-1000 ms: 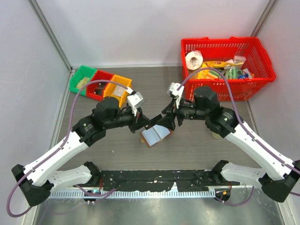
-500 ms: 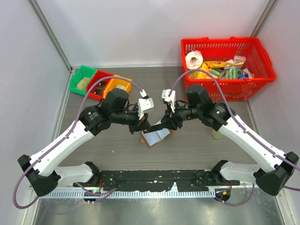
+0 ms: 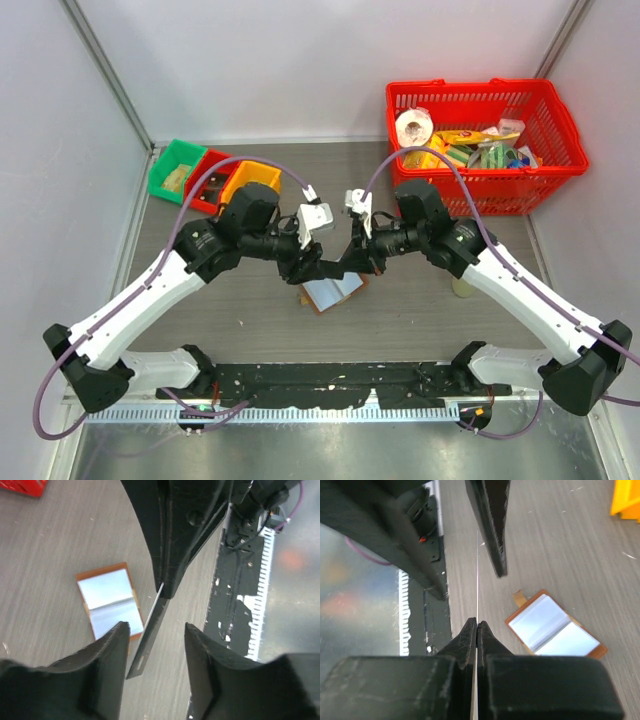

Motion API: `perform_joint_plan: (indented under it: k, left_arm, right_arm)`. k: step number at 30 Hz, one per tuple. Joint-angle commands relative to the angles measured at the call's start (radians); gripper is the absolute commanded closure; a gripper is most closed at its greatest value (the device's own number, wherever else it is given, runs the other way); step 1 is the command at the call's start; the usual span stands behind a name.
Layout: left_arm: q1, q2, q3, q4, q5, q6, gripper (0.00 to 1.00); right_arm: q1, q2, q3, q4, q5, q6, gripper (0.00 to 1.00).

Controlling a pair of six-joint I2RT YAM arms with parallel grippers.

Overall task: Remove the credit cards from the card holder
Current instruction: Pick up the credit card from the card holder.

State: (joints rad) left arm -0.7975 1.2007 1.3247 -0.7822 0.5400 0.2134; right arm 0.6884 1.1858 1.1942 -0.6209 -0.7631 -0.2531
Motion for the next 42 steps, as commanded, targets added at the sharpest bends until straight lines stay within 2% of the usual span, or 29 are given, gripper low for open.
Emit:
perform_joint_plan:
  k: [1, 3, 5, 6, 9, 14, 19, 24, 26, 32, 37, 42]
  left_arm:
    - [0.036, -0.076, -0.050, 0.223, -0.155, -0.165, 0.39]
    - [0.085, -0.148, -0.135, 0.384, -0.213, -0.291, 0.24]
    - [0.089, -0.197, -0.221, 0.530, -0.300, -0.382, 0.06]
    - [0.089, -0.217, -0.260, 0.593, -0.351, -0.429, 0.03]
    - [0.089, -0.254, -0.347, 0.723, -0.463, -0.554, 0.00]
    - [0.089, -0.286, -0.481, 0.934, -0.610, -0.816, 0.00]
    - [0.089, -0.303, -0.577, 1.086, -0.666, -0.977, 0.04]
    - [0.103, -0.245, -0.602, 1.225, -0.568, -1.094, 0.13]
    - [0.115, -0.222, -0.620, 1.297, -0.545, -1.143, 0.22]
    - [0.185, -0.152, -0.694, 1.553, -0.414, -1.322, 0.36]
    - [0.190, -0.104, -0.703, 1.656, -0.361, -1.361, 0.42]
    - [0.190, -0.105, -0.710, 1.686, -0.359, -1.362, 0.55]
  right_arm:
    - [-0.078, -0.060, -0.090, 0.362, -0.010, 0.251, 0.99]
    - [-0.121, -0.083, -0.157, 0.519, 0.001, 0.420, 0.99]
    - [-0.128, -0.100, -0.208, 0.613, 0.112, 0.530, 0.99]
    - [-0.127, -0.100, -0.237, 0.674, 0.136, 0.598, 0.99]
    - [-0.128, -0.112, -0.283, 0.781, 0.270, 0.699, 0.99]
    - [-0.128, -0.141, -0.410, 1.002, 0.373, 0.917, 0.99]
    - [-0.128, -0.135, -0.499, 1.222, 0.397, 1.073, 0.99]
    - [-0.128, -0.081, -0.521, 1.374, 0.335, 1.167, 0.99]
    - [-0.128, -0.071, -0.528, 1.401, 0.324, 1.190, 0.99]
    - [-0.127, -0.060, -0.542, 1.438, 0.304, 1.230, 0.99]
    - [-0.128, -0.052, -0.550, 1.460, 0.298, 1.246, 0.99]
    - [-0.128, -0.037, -0.558, 1.484, 0.295, 1.264, 0.99]
